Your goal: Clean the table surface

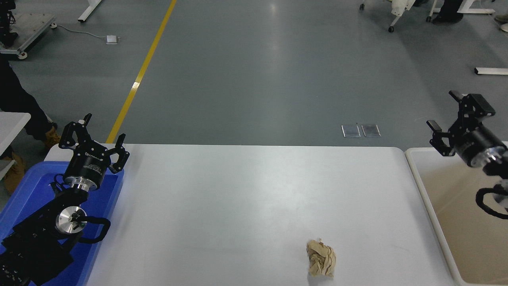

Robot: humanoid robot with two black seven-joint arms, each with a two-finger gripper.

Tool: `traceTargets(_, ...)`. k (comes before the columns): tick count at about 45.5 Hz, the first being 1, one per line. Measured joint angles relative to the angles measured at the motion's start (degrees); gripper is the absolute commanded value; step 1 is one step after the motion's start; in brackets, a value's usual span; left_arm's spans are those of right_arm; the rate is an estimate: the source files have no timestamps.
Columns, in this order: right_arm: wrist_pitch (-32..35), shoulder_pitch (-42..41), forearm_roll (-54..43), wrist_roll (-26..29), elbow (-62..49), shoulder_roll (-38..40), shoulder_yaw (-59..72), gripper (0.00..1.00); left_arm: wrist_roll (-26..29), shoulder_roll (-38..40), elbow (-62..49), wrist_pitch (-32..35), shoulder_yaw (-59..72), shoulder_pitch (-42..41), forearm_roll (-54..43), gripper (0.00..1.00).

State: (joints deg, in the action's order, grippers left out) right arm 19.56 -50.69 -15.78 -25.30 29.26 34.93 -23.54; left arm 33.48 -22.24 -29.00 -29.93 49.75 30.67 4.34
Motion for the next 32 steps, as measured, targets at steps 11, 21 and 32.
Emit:
traceTargets(11, 0.3, -16.9, -4.3, 0.1, -0.2, -0.3, 24.7, 0.99, 0.0, 0.0, 0.0, 0.0, 0.0, 0.0, 0.0, 1.00)
traceTargets(21, 1.2, -29.0, -15.8, 0.1, -0.4, -7.8, 38.6, 0.99, 0.0, 0.0, 0.0, 0.0, 0.0, 0.0, 0.0, 1.00)
traceTargets(32, 3.1, -36.6, -29.3, -0.1, 2.5, -16.9, 48.1, 0.99, 0.0, 0.0, 0.0, 0.0, 0.0, 0.0, 0.0, 1.00)
